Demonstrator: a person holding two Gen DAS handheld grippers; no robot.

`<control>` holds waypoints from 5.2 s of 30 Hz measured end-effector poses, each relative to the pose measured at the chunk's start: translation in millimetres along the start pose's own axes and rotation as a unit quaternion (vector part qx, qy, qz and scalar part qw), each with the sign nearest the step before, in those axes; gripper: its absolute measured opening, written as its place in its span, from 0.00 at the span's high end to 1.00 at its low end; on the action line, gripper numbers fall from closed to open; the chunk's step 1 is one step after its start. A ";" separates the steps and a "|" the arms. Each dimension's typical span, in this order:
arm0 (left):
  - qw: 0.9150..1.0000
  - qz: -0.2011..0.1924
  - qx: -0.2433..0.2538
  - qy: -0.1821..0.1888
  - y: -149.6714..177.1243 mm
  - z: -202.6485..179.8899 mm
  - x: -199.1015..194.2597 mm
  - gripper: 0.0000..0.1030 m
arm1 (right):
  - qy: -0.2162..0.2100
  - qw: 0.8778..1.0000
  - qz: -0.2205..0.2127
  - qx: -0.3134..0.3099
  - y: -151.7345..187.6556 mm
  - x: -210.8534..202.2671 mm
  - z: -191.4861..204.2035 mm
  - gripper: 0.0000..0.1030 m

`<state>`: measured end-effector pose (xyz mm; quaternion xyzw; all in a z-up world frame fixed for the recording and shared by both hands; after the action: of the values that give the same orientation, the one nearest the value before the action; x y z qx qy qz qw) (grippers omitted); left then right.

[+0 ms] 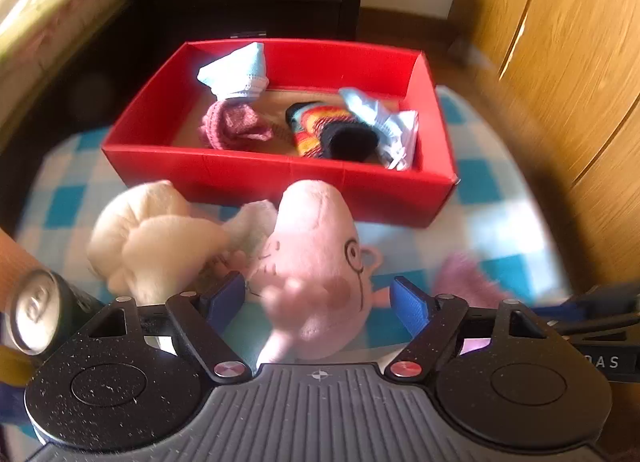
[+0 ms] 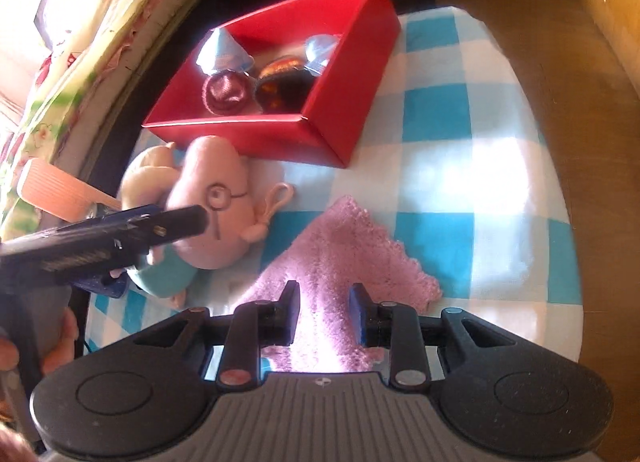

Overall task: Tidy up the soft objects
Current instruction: 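Move the right gripper onto the pink towel and close it while the left gripper approaches the pig plush, then grasp the pink pig plush with the left gripper while the right gripper holds the towel, then lift the pig plush with the left gripper while the right gripper lifts the pink towel, then carry the pig plush and pink towel with both grippers over the red box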

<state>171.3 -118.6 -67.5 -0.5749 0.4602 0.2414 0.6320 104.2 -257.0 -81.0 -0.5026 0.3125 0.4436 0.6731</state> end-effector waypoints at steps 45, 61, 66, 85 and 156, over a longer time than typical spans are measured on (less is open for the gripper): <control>0.969 0.057 -0.199 0.133 44.0 72.0 -58.1 0.30 | 0.053 0.998 -0.017 0.004 -29.2 38.6 21.7 0.96; 0.976 0.086 -0.169 0.108 58.7 63.0 -40.3 0.30 | -0.033 0.995 -0.096 0.009 -47.8 -17.9 40.7 1.00; 0.977 0.107 -0.155 0.098 70.1 60.2 -27.4 0.31 | -0.076 0.990 -0.119 0.003 -54.0 -41.9 55.2 1.00; 0.971 -0.005 -0.198 0.136 13.9 66.1 -86.8 0.32 | -0.072 0.975 -0.207 -0.023 -65.1 -112.7 63.2 1.00; 0.970 -0.181 -0.151 0.056 -160.2 37.0 -35.3 0.31 | 0.084 0.951 -0.290 -0.073 -180.0 -81.4 40.9 1.00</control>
<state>300.0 -111.2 40.5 -0.7504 0.3412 0.1569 0.5439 233.7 -259.3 73.6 -0.6547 0.1750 0.2072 0.7056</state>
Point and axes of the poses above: each gripper's, at about its wrist camera, not at the fingertips, and x roughly the way its jaws point, z to its left, y to its underside, the point moved 8 cm from there along x, roughly the way its jaws point, and after that the axes turned 10 degrees about -x, right-handed, at the moved point
